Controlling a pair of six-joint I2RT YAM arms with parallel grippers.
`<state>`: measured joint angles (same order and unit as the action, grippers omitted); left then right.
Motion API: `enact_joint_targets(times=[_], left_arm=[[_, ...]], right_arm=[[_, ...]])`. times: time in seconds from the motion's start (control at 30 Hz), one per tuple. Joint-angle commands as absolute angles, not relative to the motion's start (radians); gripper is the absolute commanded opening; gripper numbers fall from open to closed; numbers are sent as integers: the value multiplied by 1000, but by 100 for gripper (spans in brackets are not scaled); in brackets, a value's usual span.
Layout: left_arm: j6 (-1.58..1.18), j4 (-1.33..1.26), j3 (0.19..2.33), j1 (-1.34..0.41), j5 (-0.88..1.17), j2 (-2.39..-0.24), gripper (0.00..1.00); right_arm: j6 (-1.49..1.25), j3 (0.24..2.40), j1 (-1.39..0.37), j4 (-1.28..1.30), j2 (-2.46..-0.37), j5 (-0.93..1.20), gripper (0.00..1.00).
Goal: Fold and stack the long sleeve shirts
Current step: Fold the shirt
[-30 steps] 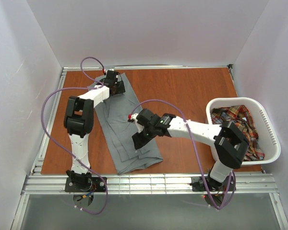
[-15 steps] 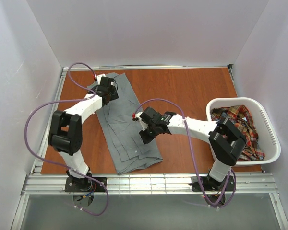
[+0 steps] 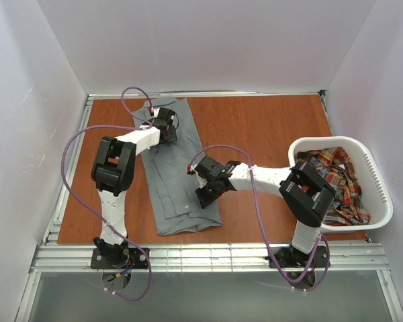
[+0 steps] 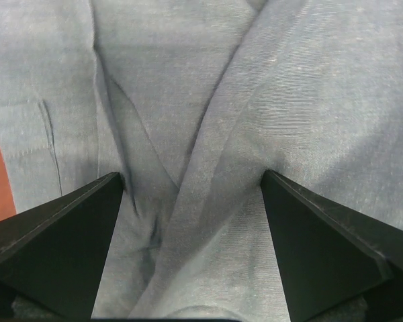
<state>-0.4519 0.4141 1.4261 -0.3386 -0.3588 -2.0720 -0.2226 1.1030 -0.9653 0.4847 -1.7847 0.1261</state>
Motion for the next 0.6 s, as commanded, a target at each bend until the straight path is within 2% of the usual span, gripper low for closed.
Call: enact_joint_targets(times=[0.0,0.17,0.23,0.43,0.57], left_arm=[[-399,439,1520,-374,-362,-2190,80],[-380,449,1658,-426,-318,-2290,82],[-388,454,1706,-429,-310,-2298,83],[-400,486,1721,-431,-356,-2140,92],[-442,558,1619,-430,-405,-1958,95]], right_arm=[[-291,1058,-1005,520,-1801,207,32],[-334,1048,-999,468,-1802,189,33],[-330,1057,-991,468,-1801,186,38],[-305,1115,-960,503,-1717,153,48],[-281,1117,-904,540,-1629,117,49]])
